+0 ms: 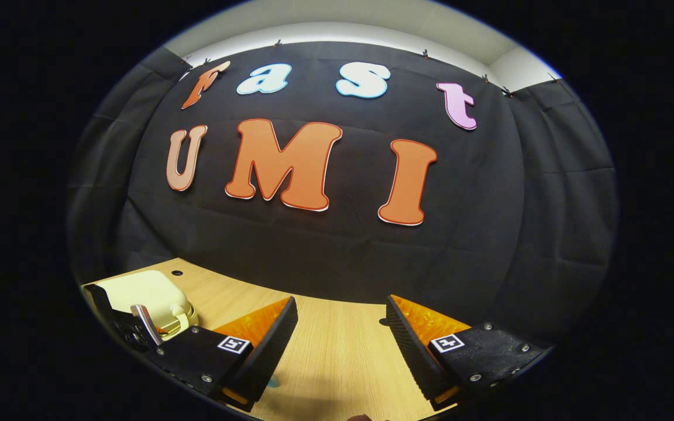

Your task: First open the suitcase, pack the skin care products into it, and then close the suitcase.

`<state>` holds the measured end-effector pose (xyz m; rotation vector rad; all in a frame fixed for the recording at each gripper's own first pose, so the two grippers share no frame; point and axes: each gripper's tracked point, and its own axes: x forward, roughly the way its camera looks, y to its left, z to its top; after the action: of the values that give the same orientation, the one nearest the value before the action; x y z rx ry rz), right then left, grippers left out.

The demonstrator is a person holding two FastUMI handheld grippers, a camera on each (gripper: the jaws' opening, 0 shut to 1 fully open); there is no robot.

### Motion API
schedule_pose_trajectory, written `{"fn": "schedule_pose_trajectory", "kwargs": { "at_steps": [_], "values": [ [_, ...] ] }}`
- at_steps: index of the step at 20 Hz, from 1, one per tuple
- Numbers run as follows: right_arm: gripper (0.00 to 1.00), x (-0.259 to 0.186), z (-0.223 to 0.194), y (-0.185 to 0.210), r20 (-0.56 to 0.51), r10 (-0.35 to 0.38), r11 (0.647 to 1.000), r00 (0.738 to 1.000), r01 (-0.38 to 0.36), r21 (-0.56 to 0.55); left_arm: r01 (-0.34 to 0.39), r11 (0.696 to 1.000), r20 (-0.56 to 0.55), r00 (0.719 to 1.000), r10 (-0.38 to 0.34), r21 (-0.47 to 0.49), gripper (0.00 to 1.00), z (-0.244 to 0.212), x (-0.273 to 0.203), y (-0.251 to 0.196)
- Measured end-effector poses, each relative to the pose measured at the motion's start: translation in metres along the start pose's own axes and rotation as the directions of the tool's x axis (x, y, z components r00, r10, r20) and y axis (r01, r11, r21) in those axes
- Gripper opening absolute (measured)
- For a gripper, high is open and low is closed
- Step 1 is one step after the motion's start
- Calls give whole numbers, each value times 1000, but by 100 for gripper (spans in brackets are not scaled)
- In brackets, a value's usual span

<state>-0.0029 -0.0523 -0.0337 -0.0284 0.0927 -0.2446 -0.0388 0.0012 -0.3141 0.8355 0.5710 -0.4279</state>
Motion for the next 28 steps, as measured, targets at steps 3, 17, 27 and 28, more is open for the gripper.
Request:
{"fn": "schedule_pose_trajectory", "kwargs": {
  "at_steps": [3, 17, 27, 28],
  "values": [
    [96, 3, 2, 5, 6, 11, 1000, 1000, -11, -7, -16, 998, 23, 1000, 18, -56, 8, 10, -14, 24],
    [96, 14, 16, 50, 21, 93, 995, 995, -93, -35, -213, 880, 32, 968, 250, -425, 8, 6, -68, 200],
    [96, 15, 14, 75, 3, 101, 994, 995, -101, -37, -423, 802, -65, 897, 438, -422, 8, -70, -93, 312],
    [96, 15, 14, 77, 3, 100, 994, 995, -100, -38, -439, 793, -79, 889, 451, -423, 8, -81, -93, 324]
  ]
}}
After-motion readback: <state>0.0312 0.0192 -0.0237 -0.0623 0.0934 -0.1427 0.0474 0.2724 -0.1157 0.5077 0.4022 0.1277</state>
